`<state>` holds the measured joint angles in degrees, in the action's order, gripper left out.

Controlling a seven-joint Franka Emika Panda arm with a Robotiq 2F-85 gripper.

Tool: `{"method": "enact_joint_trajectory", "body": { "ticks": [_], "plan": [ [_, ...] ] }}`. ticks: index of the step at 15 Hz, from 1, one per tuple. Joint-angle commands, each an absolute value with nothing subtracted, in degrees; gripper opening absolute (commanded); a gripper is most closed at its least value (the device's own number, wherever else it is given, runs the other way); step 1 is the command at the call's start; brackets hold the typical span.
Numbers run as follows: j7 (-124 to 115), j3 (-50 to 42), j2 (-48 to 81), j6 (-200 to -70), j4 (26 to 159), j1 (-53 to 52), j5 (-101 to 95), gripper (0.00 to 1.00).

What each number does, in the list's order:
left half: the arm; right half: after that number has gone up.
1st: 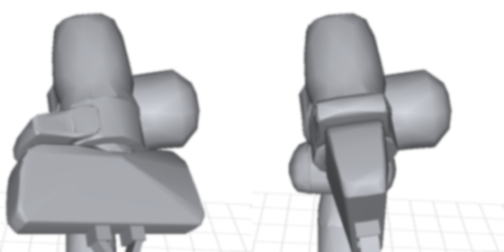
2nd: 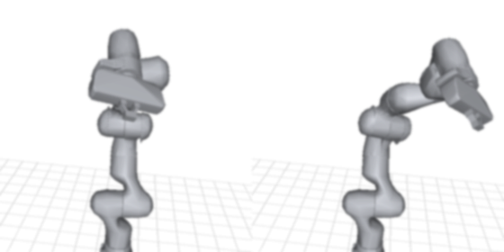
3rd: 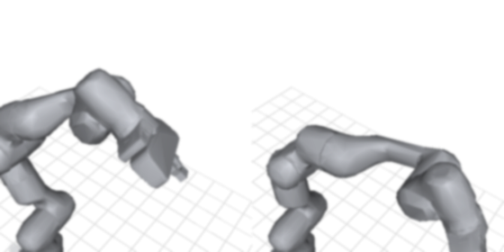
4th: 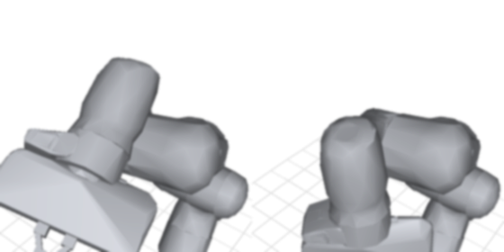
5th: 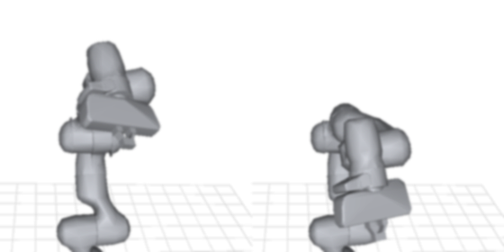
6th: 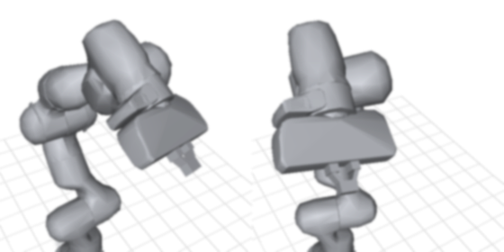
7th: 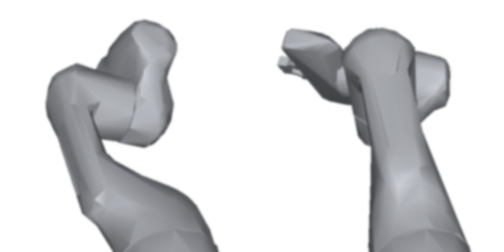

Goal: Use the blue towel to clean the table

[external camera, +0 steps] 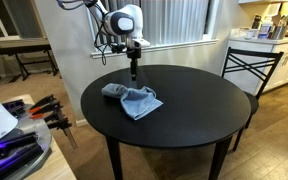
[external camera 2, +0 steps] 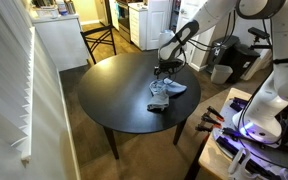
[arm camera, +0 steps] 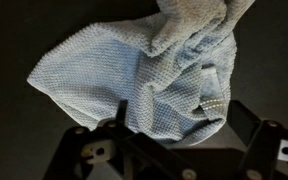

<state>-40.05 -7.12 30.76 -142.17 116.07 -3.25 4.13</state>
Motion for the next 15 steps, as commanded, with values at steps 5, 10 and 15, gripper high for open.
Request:
{"method": "enact_joint_trajectory", "body": {
  "ticks": [5, 10, 15],
  "plan": [
    [-41.27, -7.93, 32.11, -144.09, 116.27, -4.07, 4.29, 1.0],
    [-39.78, -6.54, 37.2, -147.26, 117.85, -2.77, 7.53, 1.0],
    [-37.35, -4.16, 41.88, -145.35, 116.07, -1.02, 12.38, 1.0]
  ]
}}
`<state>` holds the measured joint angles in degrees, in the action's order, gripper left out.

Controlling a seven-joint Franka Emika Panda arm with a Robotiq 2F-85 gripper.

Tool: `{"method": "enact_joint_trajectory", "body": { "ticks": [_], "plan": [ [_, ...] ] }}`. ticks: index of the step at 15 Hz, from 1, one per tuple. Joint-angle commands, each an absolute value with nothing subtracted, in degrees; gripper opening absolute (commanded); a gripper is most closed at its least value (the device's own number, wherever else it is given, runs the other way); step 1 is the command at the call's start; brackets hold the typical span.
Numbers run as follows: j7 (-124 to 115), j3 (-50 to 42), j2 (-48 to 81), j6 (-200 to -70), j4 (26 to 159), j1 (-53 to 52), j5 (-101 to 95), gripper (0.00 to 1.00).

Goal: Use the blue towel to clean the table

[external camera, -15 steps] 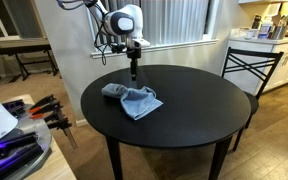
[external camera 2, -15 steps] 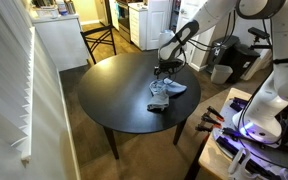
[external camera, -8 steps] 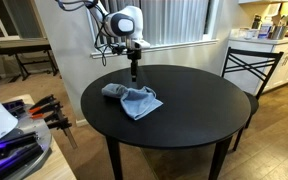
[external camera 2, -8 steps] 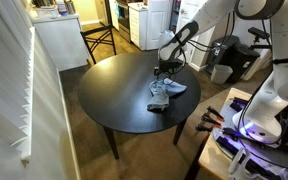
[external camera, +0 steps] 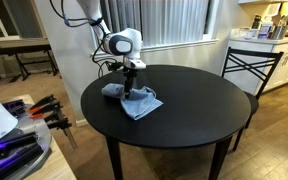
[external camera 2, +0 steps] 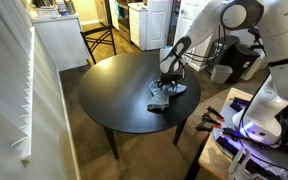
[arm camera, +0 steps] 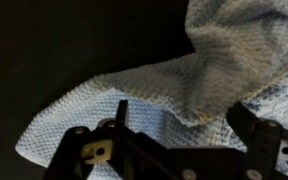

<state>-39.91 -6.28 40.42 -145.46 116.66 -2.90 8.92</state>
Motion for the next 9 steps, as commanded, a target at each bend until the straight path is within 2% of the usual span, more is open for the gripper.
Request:
{"method": "enact_joint_trajectory", "body": {
  "ticks": [1, 2, 3, 4, 9],
  "plan": [
    [-36.91, -3.65, 42.45, -145.04, 115.73, -0.78, 13.11, 1.0],
    [-36.78, -3.32, 42.84, -144.97, 115.43, -0.64, 13.72, 1.0],
    [-36.28, -3.16, 42.96, -145.36, 115.41, -0.61, 13.95, 0.91],
    [-35.72, -3.04, 43.12, -145.31, 115.23, -0.54, 14.09, 0.74],
    [-35.23, -2.59, 43.48, -144.99, 114.35, -0.35, 14.93, 0.41]
  ]
}}
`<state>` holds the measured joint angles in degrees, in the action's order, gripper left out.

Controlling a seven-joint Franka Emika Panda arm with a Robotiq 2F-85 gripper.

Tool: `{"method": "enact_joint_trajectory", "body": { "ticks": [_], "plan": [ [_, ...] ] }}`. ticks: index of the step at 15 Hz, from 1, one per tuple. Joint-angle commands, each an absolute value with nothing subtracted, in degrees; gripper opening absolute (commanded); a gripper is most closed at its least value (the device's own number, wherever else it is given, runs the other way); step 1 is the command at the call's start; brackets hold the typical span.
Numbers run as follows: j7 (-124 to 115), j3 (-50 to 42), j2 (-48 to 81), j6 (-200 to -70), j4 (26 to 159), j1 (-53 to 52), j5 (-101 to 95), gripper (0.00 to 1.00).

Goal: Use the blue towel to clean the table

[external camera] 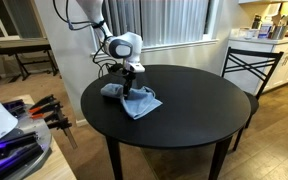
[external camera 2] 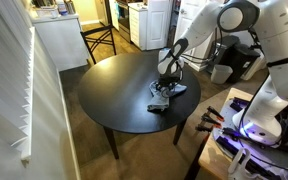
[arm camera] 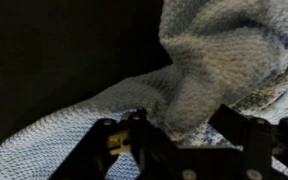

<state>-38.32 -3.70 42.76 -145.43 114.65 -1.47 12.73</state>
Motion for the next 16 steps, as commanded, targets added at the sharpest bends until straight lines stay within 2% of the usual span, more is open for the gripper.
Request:
{"method": "enact_joint_trajectory", "body": {
  "ticks": [1, 6, 16],
  "plan": [
    [-35.13, -2.53, 43.5, -145.05, 114.29, -0.36, 15.02, 0.35],
    [-33.75, -1.95, 44.18, -144.56, 113.34, 0.37, 15.88, 0.05],
    [-47.89, -12.6, 52.06, -147.14, 98.76, -3.39, 13.35, 0.06]
  ]
}}
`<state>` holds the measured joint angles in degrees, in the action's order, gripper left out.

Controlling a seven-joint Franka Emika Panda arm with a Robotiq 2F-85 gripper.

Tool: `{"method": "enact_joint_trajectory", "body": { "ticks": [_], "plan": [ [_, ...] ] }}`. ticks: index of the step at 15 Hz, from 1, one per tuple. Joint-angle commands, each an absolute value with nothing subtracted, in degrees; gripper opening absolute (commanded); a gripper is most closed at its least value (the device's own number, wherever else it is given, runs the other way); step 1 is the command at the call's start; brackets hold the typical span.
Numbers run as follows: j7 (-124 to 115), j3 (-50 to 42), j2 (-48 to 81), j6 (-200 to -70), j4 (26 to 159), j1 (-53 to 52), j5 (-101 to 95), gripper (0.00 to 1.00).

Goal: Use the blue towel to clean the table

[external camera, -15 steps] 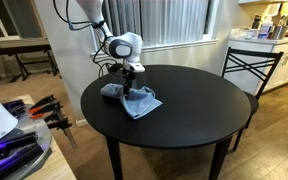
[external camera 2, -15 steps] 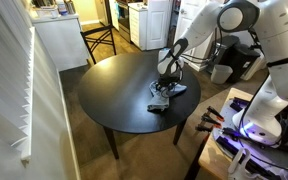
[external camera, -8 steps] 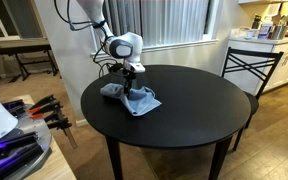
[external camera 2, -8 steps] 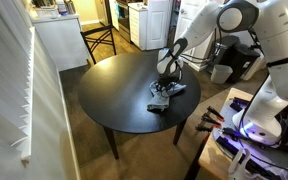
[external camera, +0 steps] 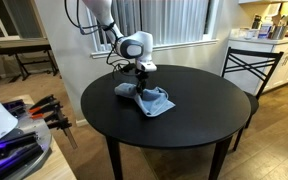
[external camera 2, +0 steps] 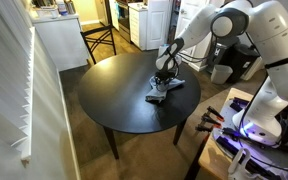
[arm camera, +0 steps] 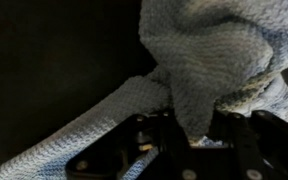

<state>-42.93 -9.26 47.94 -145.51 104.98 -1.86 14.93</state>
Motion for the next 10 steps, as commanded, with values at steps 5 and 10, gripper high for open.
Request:
{"method": "enact_joint_trajectory", "body": {
  "ticks": [5, 10],
  "plan": [
    [-58.6, -17.22, 59.35, -144.49, 85.24, -6.46, 9.22, 0.06],
    [-72.91, -17.29, 66.85, -142.57, 71.89, -10.35, 6.85, 0.06]
  ]
}}
